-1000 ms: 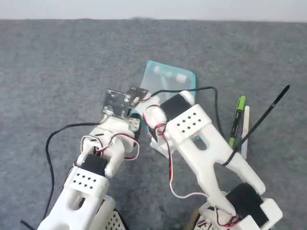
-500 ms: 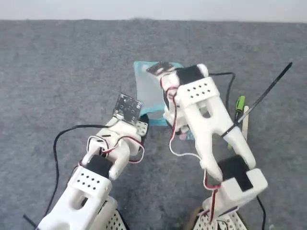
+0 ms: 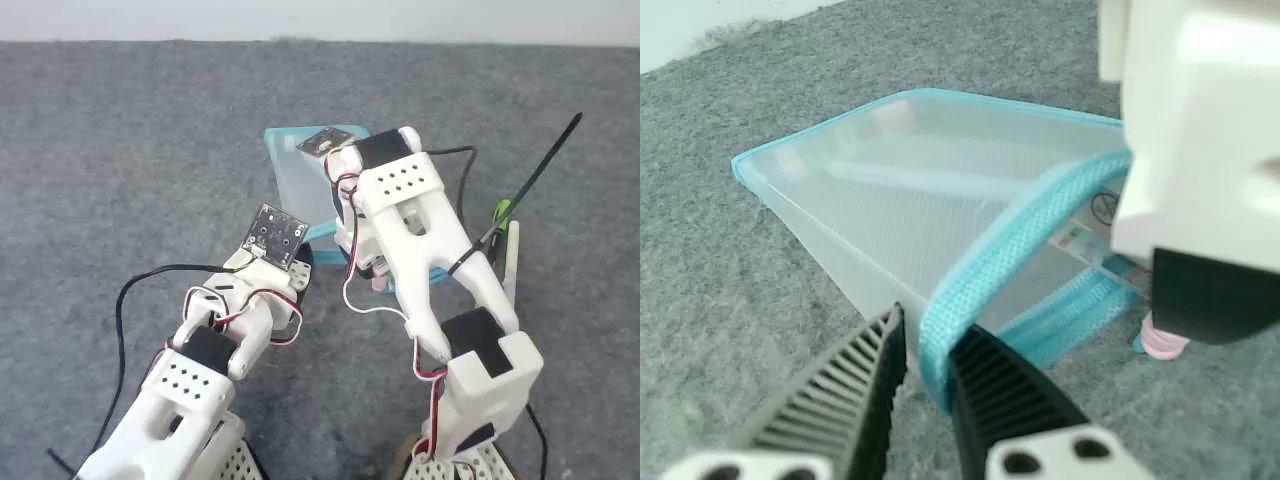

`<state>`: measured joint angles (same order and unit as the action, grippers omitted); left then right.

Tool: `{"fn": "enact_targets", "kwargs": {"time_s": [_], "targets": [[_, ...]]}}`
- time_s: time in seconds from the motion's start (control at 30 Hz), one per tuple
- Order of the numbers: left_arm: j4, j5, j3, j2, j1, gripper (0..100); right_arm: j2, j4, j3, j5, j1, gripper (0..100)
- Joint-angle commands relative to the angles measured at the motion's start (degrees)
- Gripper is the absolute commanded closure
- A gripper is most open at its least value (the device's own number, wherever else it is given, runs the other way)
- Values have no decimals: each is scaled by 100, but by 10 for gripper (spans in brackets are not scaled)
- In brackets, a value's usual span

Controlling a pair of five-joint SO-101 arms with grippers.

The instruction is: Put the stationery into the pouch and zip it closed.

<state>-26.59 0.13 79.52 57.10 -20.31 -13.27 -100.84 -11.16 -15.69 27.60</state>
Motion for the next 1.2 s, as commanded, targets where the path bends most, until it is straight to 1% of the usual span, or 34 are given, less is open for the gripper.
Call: {"fn": "enact_targets", "kwargs": {"time_s": [0.0,0.1,0.37,0.47,0.5,0.67,0.83,0.87,0.97,1.1,1.17], "targets": [[158,-62,-75,9,-273,987,154,-207,-607,-132,224,891],[167,-62,-92,9,-26,987,356,-207,-615,-132,101,853],[176,-62,-92,9,18,987,1033,-154,-615,-97,92,864],[176,-62,-84,9,35,987,1174,-207,-580,-123,13,865],[176,-62,-75,9,53,987,1253,-215,-527,-114,-110,866],[167,-53,-66,9,62,987,2185,-180,501,-79,-602,866],[176,-53,-75,9,62,987,3143,-4,1969,-149,-787,865],[176,-62,-75,9,62,987,3310,57,2286,-264,-813,865],[167,-62,-66,9,62,987,3846,277,3314,-985,-778,865],[167,-62,-66,9,62,987,4514,567,4571,-2251,-822,861],[167,-62,-66,9,62,987,4743,743,5108,-2365,-769,861]]}}
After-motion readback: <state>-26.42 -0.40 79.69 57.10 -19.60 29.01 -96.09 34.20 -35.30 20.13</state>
